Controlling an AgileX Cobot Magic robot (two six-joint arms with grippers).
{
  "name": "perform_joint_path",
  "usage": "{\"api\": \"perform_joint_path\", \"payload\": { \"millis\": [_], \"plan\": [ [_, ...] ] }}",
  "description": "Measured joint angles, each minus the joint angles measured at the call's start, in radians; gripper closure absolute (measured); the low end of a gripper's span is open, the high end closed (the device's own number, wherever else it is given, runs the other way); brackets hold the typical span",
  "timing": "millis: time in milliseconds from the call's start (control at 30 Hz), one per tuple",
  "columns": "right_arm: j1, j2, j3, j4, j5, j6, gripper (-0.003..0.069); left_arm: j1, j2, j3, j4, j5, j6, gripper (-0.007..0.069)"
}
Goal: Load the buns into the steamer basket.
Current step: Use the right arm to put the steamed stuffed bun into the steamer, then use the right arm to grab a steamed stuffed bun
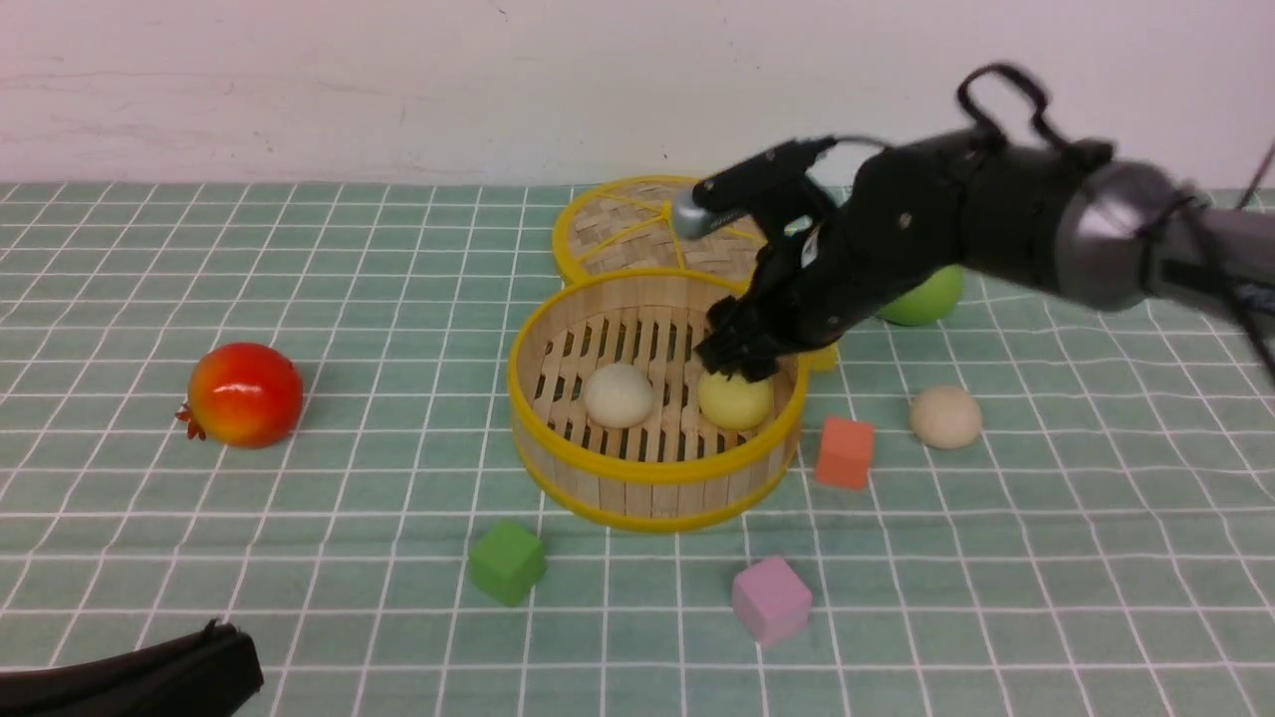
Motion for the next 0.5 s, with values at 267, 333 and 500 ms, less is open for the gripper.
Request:
{"api": "perform_joint_path", "payload": {
  "millis": [267,333,500],
  "plan": [
    [-0.186,-0.055,-0.011,-0.113,0.244,0.209,0.0232,0.000,0.000,0.000,0.000,0.001,0.000,0.0603],
    [-0.221,-0.024,-0.010,-0.078,0.256,0.199,0.0258,0.000,0.000,0.000,0.000,0.001,0.000,0.0602],
    [-0.270,0.078,-0.009,0.066,0.189,0.145,0.0319,0.000,0.000,0.000,0.000,0.000,0.000,0.0596]
  ]
}}
